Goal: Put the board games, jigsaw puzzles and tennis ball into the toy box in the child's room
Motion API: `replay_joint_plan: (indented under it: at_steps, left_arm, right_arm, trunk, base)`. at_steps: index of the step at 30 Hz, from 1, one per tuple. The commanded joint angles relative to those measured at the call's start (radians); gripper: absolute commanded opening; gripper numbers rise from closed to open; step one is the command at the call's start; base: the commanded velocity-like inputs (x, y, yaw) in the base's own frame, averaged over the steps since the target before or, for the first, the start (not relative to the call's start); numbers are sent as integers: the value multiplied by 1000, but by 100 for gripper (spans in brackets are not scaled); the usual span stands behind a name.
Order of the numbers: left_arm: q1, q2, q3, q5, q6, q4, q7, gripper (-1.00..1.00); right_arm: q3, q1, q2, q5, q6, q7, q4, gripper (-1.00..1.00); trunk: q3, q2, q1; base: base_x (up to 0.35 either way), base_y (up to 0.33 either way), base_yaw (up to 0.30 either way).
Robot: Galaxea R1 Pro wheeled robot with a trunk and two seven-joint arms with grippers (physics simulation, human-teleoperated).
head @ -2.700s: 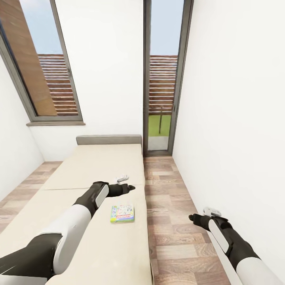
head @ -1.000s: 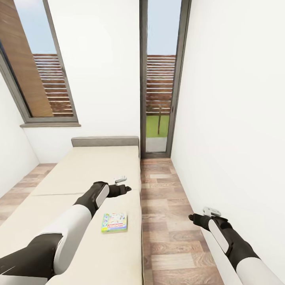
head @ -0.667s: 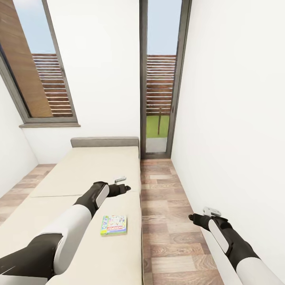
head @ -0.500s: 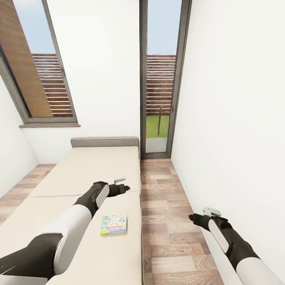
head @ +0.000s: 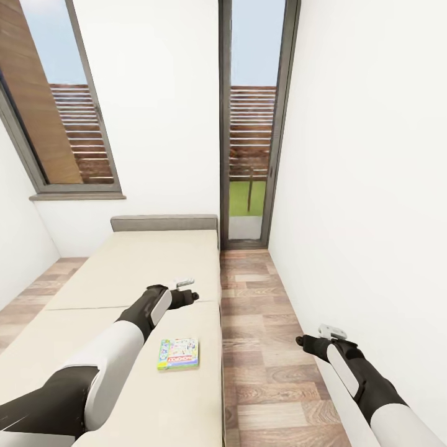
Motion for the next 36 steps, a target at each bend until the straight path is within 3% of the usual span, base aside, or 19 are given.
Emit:
replay_joint_plan:
  at_steps: [1,16,26,36]
  left_arm:
    - [-1,-1,6,6,6,-2,6,100]
    - [-1,-1,6,4,6,-2,14,100]
    - [-1,-1,8,6,0,-2,87,100]
    - [-1,-1,7,6,-2,-2,100,100]
  right_arm:
    - [5,-1,-1,-11,3,-9,-2,100]
    - [5,-1,-1,-11,3,-9,-2,100]
    - [5,-1,-1,-10,3,-8,-2,100]
    - [5,-1,-1,-10,3,-9,-2,100]
  trunk:
    - [-2,-2,1]
    - [-2,-2,1]
    - [-2,-2,1]
    - [-2,-2,1]
  base:
    - [7,0,0]
    - [1,0,0]
    - [12,0,0]
    - [33,0,0]
